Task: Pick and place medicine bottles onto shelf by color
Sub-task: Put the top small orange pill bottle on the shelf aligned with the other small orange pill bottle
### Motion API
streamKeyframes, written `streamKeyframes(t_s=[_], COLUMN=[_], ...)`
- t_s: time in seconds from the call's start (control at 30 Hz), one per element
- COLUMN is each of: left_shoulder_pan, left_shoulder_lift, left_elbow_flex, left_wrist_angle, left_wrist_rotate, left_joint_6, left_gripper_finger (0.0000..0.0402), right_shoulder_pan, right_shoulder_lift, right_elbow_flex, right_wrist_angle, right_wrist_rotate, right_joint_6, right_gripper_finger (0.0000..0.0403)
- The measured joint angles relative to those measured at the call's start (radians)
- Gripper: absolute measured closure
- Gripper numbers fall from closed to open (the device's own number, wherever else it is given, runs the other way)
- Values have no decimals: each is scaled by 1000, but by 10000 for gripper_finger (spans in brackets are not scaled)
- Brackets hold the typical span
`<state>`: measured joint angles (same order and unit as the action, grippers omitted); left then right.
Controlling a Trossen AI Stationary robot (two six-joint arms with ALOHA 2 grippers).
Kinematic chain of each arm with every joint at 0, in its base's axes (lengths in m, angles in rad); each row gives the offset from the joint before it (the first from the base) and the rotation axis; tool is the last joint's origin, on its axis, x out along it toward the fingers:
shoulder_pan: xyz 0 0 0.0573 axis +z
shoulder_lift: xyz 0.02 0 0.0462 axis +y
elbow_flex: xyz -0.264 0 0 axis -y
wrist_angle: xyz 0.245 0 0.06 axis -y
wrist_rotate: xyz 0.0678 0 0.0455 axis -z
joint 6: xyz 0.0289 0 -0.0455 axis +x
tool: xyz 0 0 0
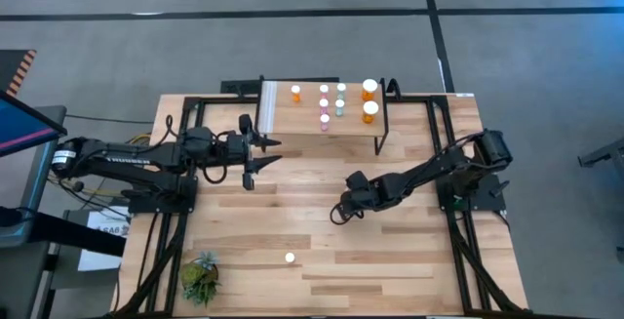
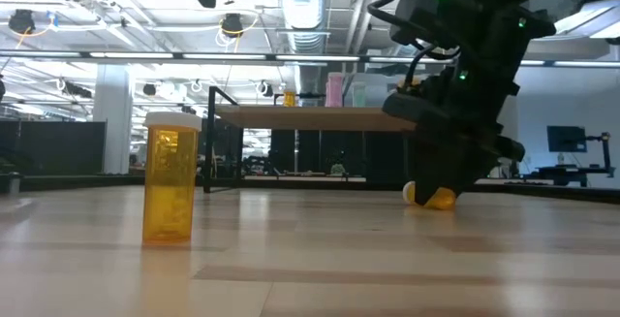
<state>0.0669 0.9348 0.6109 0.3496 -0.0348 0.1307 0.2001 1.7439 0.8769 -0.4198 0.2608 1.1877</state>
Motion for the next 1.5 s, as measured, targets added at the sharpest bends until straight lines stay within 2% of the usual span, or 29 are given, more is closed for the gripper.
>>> streamKeyframes(t_s=[0.2, 0.33, 0.57, 0.67, 1.07, 1.3, 1.5], left_shoulder_pan=[0, 4, 40, 58, 89, 93, 93], left_shoulder_lift=[0, 0, 9, 28, 233, 386, 477], left_elbow_flex=[0, 22, 190, 273, 601, 790, 854], left_wrist_angle=[6, -49, -343, -457, -811, -1020, -1047], left_wrist_rotate=[1, -7, 4, 47, 182, 214, 225], left_joint_6=[-32, -91, -98, -69, 40, 99, 119], left_gripper_finger=[253, 253, 253, 253, 226, 200, 180], right_shoulder_pan=[0, 0, -1, -8, -45, -83, -99], right_shoulder_lift=[-10, -46, -153, -188, -260, -260, -260], right_elbow_flex=[-2, -8, -8, -8, -7, -5, -5], right_wrist_angle=[-10, 5, 127, 255, 680, 803, 825], right_wrist_rotate=[-3, 18, 118, 133, 141, 133, 131], right_joint_6=[-36, -75, -262, -393, -864, -963, -987], right_gripper_finger=[282, 300, 282, 277, 276, 275, 275])
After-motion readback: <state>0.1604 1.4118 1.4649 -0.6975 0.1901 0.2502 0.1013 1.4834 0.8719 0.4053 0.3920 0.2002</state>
